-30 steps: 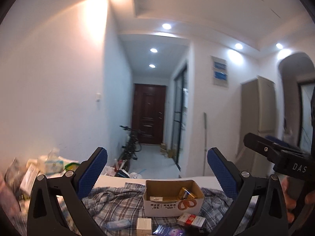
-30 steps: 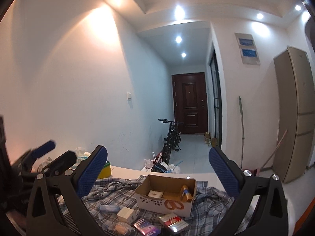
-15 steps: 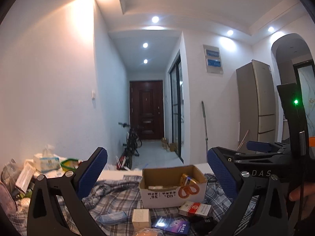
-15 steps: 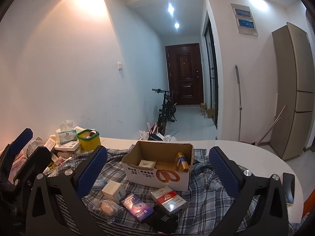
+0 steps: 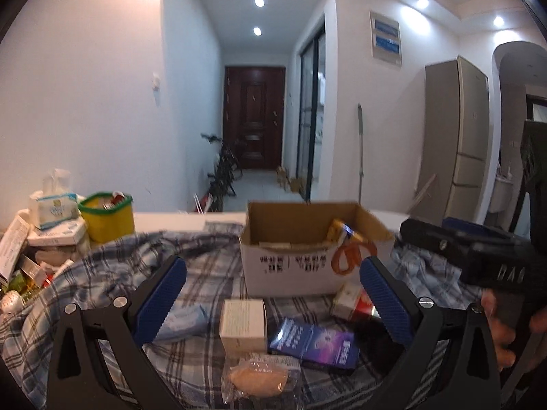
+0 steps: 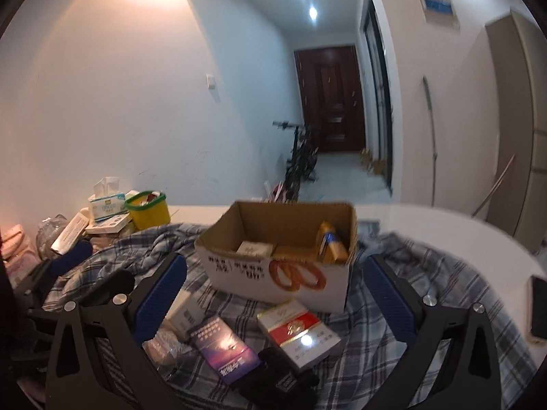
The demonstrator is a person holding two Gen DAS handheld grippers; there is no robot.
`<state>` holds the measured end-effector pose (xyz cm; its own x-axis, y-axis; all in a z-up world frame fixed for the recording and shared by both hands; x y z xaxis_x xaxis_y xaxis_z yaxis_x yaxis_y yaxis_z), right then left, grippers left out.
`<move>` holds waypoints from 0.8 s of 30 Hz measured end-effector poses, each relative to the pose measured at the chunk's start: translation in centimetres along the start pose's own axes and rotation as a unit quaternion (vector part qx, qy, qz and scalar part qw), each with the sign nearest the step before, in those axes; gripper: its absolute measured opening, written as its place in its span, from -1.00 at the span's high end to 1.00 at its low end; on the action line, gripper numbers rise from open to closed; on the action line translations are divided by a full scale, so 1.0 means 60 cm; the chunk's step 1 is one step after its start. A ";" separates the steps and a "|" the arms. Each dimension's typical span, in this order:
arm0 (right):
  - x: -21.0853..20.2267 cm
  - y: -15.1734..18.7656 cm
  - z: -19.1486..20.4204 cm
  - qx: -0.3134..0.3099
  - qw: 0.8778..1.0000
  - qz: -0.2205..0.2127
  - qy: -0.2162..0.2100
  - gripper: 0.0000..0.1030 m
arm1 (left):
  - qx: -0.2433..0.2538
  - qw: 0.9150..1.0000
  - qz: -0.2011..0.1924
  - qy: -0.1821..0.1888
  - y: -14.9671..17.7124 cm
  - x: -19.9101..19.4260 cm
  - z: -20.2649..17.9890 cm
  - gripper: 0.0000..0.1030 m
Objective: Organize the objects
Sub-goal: 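Move both grippers back down toward the items on the plaid shirt, then grasp the white printed cardboard box with the left gripper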
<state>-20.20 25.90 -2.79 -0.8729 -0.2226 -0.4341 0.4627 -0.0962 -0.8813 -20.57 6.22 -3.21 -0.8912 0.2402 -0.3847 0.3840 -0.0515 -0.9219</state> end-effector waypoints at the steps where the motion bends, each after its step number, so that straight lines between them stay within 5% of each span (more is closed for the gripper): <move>1: 0.001 0.005 -0.014 0.011 1.000 0.007 0.010 -1.00 | -0.002 1.000 0.009 -0.002 0.008 0.004 0.001 -1.00; 4: -0.002 0.010 -0.039 0.001 0.998 0.012 0.069 -1.00 | 0.011 1.000 0.009 -0.014 0.027 0.013 -0.002 -1.00; 9: 0.019 0.029 -0.033 -0.010 0.997 0.038 0.063 -1.00 | 0.035 0.998 0.052 -0.016 0.054 0.039 -0.016 -1.00; 18: 0.055 0.058 -0.052 -0.009 0.993 0.082 0.083 -1.00 | -0.011 0.989 0.147 -0.013 0.099 0.081 0.013 -1.00; 24: 0.067 0.068 -0.055 -0.007 0.992 0.099 0.078 -1.00 | -0.008 0.985 0.171 -0.014 0.104 0.107 0.026 -1.00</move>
<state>-22.34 27.82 -8.76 -0.7785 -0.0831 -0.6222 0.6268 -0.0516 -0.7774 -24.26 5.92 -11.49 -0.7156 0.1854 -0.6734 0.6661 -0.1090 -0.7379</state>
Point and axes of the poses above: each gripper's, at about its wrist camera, not at the fingertips, and x roughly the way its jaws point, z to its left, y to its underside, the point moved 10 cm from there along x, roughly the way its jaws point, and after that the axes turned 1 degree about z, right-handed, at the moved point
